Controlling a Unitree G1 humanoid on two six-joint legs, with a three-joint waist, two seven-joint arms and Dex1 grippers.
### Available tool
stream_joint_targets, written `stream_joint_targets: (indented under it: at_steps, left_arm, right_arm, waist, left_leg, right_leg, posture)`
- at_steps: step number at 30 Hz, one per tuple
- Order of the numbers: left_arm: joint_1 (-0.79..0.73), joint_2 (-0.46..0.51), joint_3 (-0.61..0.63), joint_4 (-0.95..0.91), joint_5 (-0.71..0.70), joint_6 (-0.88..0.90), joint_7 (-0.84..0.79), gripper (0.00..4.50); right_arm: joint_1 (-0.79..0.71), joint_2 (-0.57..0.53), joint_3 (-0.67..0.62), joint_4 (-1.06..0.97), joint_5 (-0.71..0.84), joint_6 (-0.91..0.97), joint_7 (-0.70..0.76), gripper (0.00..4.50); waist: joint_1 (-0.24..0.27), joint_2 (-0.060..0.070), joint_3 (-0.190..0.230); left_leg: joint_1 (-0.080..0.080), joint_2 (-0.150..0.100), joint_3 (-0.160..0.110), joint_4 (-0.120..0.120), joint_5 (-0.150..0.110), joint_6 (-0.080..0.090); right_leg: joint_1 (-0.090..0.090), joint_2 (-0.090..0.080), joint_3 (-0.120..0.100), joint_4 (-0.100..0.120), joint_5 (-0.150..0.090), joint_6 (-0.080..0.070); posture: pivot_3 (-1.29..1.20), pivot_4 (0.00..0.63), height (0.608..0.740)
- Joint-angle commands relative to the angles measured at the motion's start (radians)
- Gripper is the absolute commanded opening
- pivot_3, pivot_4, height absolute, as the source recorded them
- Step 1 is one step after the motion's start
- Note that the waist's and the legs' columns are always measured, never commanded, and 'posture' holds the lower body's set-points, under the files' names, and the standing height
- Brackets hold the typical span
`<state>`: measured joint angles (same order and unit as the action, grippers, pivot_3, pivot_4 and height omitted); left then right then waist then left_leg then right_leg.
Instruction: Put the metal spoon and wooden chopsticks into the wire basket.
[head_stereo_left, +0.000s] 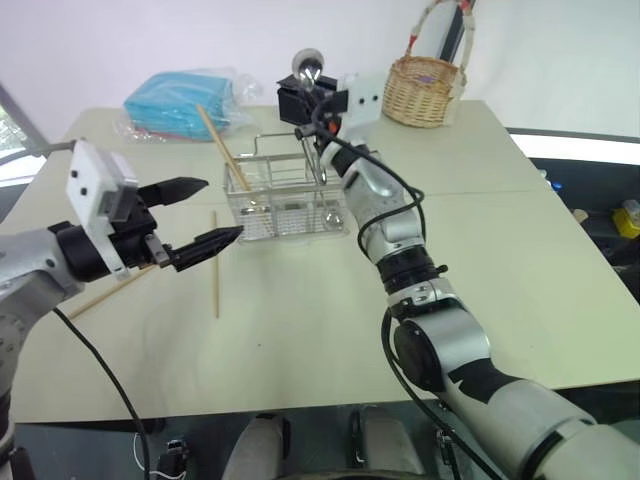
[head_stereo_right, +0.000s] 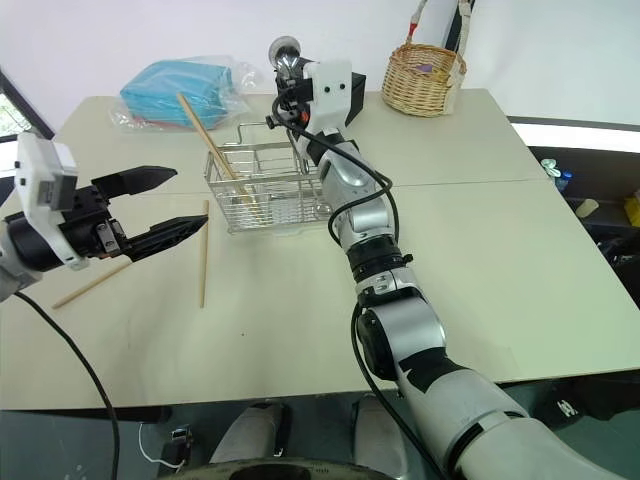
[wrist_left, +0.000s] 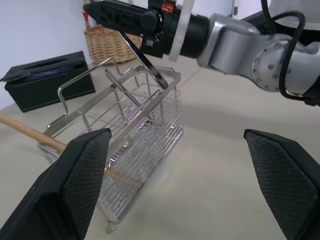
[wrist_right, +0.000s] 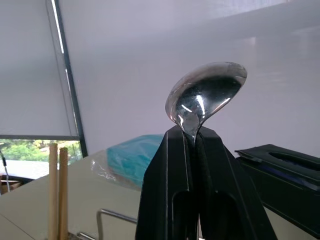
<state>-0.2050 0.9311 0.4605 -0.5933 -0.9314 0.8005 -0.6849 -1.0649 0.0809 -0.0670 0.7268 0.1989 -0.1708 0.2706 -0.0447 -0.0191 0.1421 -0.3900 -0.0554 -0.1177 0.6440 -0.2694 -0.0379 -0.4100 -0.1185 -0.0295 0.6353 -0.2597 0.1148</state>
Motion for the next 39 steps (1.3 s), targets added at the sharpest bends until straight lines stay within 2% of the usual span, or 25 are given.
stream_joint_targets:
  at_steps: [1, 9, 15, 29, 32, 35, 39]
  left_arm:
    - [-0.002, 0.027, 0.06, -0.035, -0.032, 0.011, 0.02, 4.5]
    - [-0.026, 0.055, 0.069, -0.014, -0.059, 0.021, 0.04, 4.5]
    - [-0.046, 0.05, 0.039, 0.003, -0.045, -0.002, 0.042, 4.5]
    - [-0.088, 0.059, 0.035, 0.018, -0.052, 0.006, 0.043, 4.5]
    - [-0.085, 0.06, 0.043, 0.011, -0.056, 0.011, 0.048, 4.5]
    - [-0.081, 0.061, 0.049, 0.01, -0.059, 0.013, 0.052, 4.5]
    - [-0.085, 0.064, 0.046, 0.016, -0.06, 0.012, 0.055, 4.5]
  right_arm:
    - [-0.053, 0.01, -0.017, 0.052, -0.002, -0.096, 0.006, 0.07]
    - [-0.15, -0.004, -0.057, 0.103, 0.023, -0.106, -0.021, 0.07]
    - [-0.17, -0.012, -0.068, 0.08, 0.029, -0.097, -0.012, 0.07]
    - [-0.158, -0.022, -0.056, 0.254, -0.045, -0.278, -0.014, 0.07]
    - [-0.162, -0.019, -0.07, 0.277, -0.029, -0.277, 0.001, 1.04]
    - [-0.166, -0.021, -0.068, 0.282, -0.036, -0.279, -0.007, 2.65]
    - [-0.163, -0.028, -0.063, 0.257, -0.041, -0.277, -0.015, 4.43]
  waist:
    - [-0.003, 0.0, 0.0]
    - [-0.003, 0.0, 0.0]
    - [-0.001, 0.0, 0.0]
    - [-0.004, 0.0, 0.0]
    - [-0.004, -0.001, 0.0]
    - [-0.004, 0.0, 0.0]
    - [-0.003, -0.001, 0.0]
  left_leg:
    - [0.0, 0.0, 0.0, 0.0, 0.0, 0.0]
    - [0.0, 0.0, 0.0, 0.0, 0.0, 0.0]
    - [0.0, 0.0, 0.0, 0.0, 0.0, 0.0]
    - [0.0, 0.0, 0.0, 0.001, 0.0, 0.0]
    - [0.0, 0.0, 0.0, 0.001, 0.0, 0.0]
    - [0.0, 0.0, 0.0, 0.001, 0.0, 0.0]
    - [0.0, 0.0, 0.0, 0.001, 0.0, 0.0]
  right_leg:
    - [0.0, 0.0, 0.0, 0.0, 0.0, 0.0]
    - [-0.001, 0.001, 0.0, 0.002, 0.0, 0.0]
    - [-0.001, 0.0, 0.0, 0.004, 0.0, 0.0]
    - [-0.003, 0.0, 0.001, 0.01, 0.0, -0.001]
    - [-0.003, 0.0, 0.001, 0.01, 0.0, -0.001]
    - [-0.003, 0.0, 0.001, 0.01, 0.0, -0.001]
    - [-0.003, 0.0, 0.001, 0.01, 0.0, -0.001]
  posture:
    - [0.0, 0.15, 0.661]
    - [0.0, 0.15, 0.661]
    - [0.0, 0.15, 0.661]
    - [0.0, 0.15, 0.661]
    - [0.0, 0.15, 0.661]
    - [0.0, 0.15, 0.661]
    - [0.0, 0.15, 0.661]
